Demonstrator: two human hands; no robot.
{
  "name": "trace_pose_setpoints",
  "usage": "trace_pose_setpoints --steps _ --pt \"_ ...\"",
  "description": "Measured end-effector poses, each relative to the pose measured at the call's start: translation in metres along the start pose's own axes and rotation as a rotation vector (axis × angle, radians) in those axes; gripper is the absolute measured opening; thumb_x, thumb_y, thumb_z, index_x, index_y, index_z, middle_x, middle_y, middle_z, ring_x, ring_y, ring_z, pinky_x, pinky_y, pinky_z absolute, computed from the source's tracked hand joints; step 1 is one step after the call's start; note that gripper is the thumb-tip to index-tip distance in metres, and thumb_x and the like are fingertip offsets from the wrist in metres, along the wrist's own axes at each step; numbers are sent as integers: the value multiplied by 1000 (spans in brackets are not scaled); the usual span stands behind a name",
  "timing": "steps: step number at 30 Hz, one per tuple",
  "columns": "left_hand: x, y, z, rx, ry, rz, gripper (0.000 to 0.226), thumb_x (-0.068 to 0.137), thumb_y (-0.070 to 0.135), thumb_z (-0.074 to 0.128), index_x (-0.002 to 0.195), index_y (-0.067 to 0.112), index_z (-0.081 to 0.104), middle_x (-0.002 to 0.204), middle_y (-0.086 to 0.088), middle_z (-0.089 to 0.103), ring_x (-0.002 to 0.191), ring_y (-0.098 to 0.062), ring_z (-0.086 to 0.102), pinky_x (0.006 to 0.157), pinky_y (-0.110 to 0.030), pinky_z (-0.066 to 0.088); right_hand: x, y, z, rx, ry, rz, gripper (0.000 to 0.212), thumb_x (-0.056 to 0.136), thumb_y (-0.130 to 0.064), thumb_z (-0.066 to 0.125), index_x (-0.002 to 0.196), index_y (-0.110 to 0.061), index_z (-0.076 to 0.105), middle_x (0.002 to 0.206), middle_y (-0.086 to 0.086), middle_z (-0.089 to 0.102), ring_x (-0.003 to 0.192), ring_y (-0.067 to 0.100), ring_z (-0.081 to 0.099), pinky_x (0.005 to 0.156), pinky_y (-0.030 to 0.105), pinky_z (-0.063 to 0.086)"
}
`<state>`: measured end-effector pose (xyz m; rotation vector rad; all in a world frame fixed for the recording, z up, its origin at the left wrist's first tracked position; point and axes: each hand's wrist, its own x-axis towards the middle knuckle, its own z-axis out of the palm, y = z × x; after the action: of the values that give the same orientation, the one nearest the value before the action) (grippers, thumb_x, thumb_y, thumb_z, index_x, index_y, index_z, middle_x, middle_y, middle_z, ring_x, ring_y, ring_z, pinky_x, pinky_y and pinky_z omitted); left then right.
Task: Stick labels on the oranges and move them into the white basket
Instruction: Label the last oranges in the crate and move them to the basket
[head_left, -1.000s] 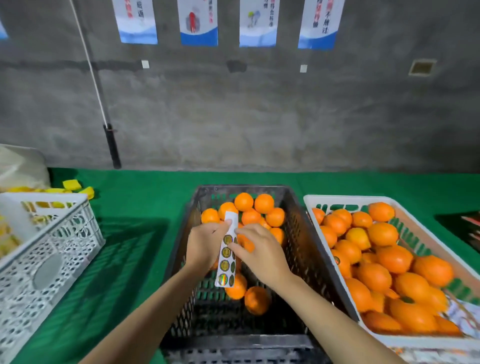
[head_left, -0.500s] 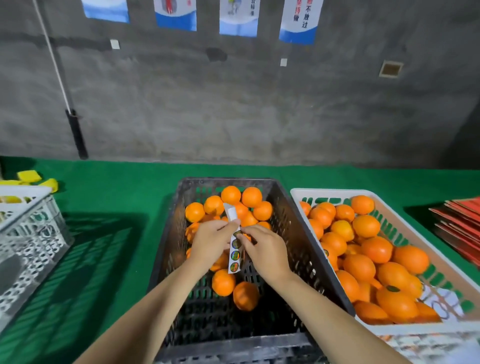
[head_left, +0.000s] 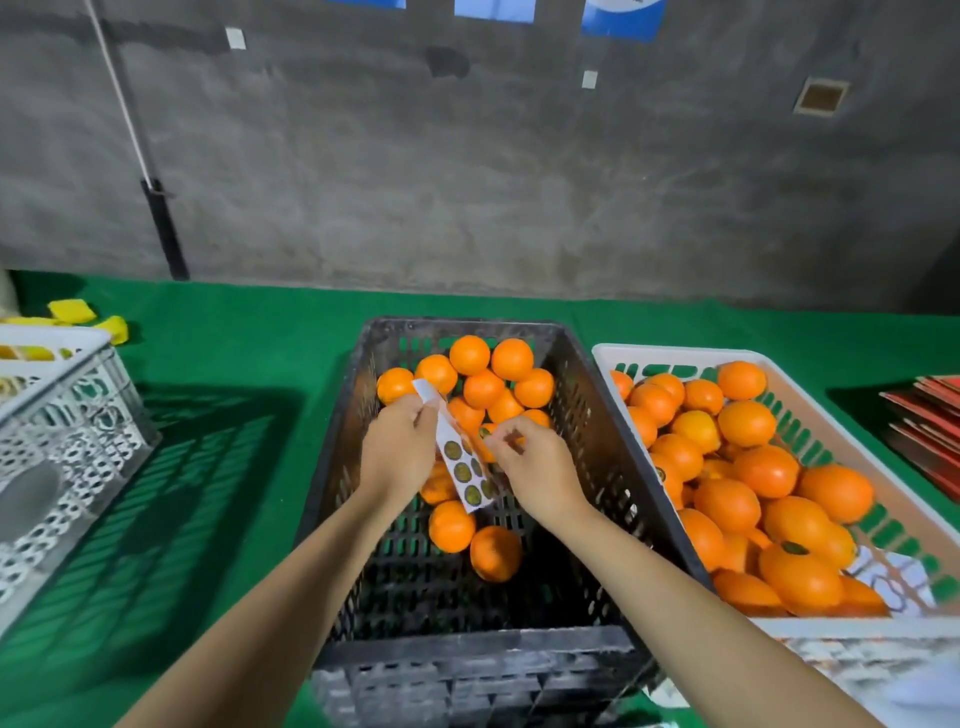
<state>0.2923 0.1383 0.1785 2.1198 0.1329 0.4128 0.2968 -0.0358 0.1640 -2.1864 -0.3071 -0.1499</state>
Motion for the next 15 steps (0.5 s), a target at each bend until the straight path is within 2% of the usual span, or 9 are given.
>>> trace_pose_setpoints --steps 1,3,4,6,7,9,12,15 --pt "-2 -1 -2 112 29 28 39 106 31 41 72 12 40 60 -6 47 52 -24 44 48 -36 28 3 3 -2 -59 -98 84 18 101 -26 58 85 -18 56 77 -4 58 67 14 51 62 33 39" --pt "-4 -2 -6 315 33 96 27 108 31 36 87 15 43 63 0 47 54 -22 43 48 -35 22 14 10 -7 -152 -357 305 21 102 -16 55 82 -9 54 79 8 60 69 21 53 67 41 44" --pt "-4 -3 -7 397 20 123 22 108 30 34 100 14 47 66 1 48 55 -23 43 48 -35 22 19 12 -8 -215 -494 413 21 101 -11 53 81 -7 56 83 14 63 75 26 59 72 44 50" --pt "-5 -5 -6 503 -5 144 24 109 29 32 120 13 47 70 0 49 54 -21 42 47 -34 22 25 19 -8 -365 -700 540 19 102 -9 52 86 -5 61 101 17 66 100 33 65 86 44 55" --pt "-4 -5 -5 539 -13 145 26 109 29 32 124 13 46 70 0 49 52 -18 40 46 -32 20 27 22 -7 -409 -755 562 16 103 -10 53 92 -5 63 107 15 64 108 34 64 91 44 55" --pt "-4 -3 -4 612 -14 165 25 109 29 32 123 13 46 70 1 49 49 -14 35 44 -30 18 29 30 -1 -410 -801 570 14 104 -15 51 101 -6 61 106 11 61 101 28 63 94 44 54" --pt "-1 -4 -1 683 -24 204 24 109 29 32 116 13 48 68 3 43 47 -11 30 44 -29 16 30 37 5 -357 -863 624 12 103 -20 49 104 -12 57 96 4 57 81 18 58 89 42 52" --pt "1 -7 3 698 -34 231 24 109 30 32 109 12 48 62 7 35 47 -10 27 44 -29 14 30 44 11 -397 -935 646 13 103 -24 49 100 -17 59 103 5 54 85 18 57 82 39 52"
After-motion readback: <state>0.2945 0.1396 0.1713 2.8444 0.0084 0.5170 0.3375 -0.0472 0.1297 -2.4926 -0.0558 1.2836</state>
